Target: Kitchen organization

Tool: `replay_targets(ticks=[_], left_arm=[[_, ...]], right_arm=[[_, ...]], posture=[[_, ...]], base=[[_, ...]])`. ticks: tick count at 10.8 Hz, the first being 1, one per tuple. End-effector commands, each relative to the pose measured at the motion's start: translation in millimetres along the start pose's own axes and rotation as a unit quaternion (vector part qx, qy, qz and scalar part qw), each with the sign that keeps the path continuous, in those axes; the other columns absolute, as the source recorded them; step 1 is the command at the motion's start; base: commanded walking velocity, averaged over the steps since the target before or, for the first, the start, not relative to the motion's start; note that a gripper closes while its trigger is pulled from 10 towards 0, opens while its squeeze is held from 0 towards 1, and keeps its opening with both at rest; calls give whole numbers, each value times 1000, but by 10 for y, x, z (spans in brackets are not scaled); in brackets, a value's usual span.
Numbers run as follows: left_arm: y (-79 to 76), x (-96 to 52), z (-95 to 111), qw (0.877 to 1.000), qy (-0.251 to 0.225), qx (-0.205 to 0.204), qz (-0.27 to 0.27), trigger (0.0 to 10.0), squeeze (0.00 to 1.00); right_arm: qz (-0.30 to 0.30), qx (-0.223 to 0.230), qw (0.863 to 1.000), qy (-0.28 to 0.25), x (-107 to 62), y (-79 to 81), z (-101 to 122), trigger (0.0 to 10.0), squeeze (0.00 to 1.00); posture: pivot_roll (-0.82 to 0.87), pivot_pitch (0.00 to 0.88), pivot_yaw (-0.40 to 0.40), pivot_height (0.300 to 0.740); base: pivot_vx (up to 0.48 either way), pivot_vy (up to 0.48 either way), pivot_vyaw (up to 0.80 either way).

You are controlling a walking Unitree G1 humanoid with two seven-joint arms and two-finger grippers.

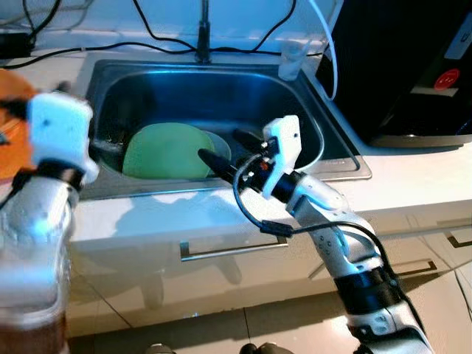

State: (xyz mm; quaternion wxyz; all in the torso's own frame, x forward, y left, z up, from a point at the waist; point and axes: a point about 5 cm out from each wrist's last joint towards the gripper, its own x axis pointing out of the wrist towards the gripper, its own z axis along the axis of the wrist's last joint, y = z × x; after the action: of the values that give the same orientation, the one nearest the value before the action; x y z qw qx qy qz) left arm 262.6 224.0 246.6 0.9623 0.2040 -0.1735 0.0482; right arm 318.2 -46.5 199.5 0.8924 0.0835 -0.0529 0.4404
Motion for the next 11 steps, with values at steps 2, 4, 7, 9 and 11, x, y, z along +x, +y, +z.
replay_targets(ticks=[2,4,7,9,11], left_arm=[[162,-172,-103,995,2,49,89,10000,1000],[271,-196,-208,988,10,64,139,10000,1000],[198,-71,-295,990,5,54,130,10000,1000],[230,26,-392,989,16,35,142,10000,1000],[371,127,-472,984,20,38,172,10000,0]], right_arm=[[-8,1,1000,-3,57,-33,-28,10000,0],[-10,-4,1000,-5,69,-40,-31,10000,0],[-24,-6,1000,-19,44,-65,-5,10000,0],[-29,-5,999,-28,42,-44,16,10000,0],[-28,-3,999,-33,30,-22,27,10000,0]], posture=[[234,110,-126,740],[224,87,-118,740],[206,59,-96,740],[195,51,-88,740],[174,54,-98,740]], base=[[0,0,0],[0,0,0],[0,0,0],[0,0,0],[0,0,0]])
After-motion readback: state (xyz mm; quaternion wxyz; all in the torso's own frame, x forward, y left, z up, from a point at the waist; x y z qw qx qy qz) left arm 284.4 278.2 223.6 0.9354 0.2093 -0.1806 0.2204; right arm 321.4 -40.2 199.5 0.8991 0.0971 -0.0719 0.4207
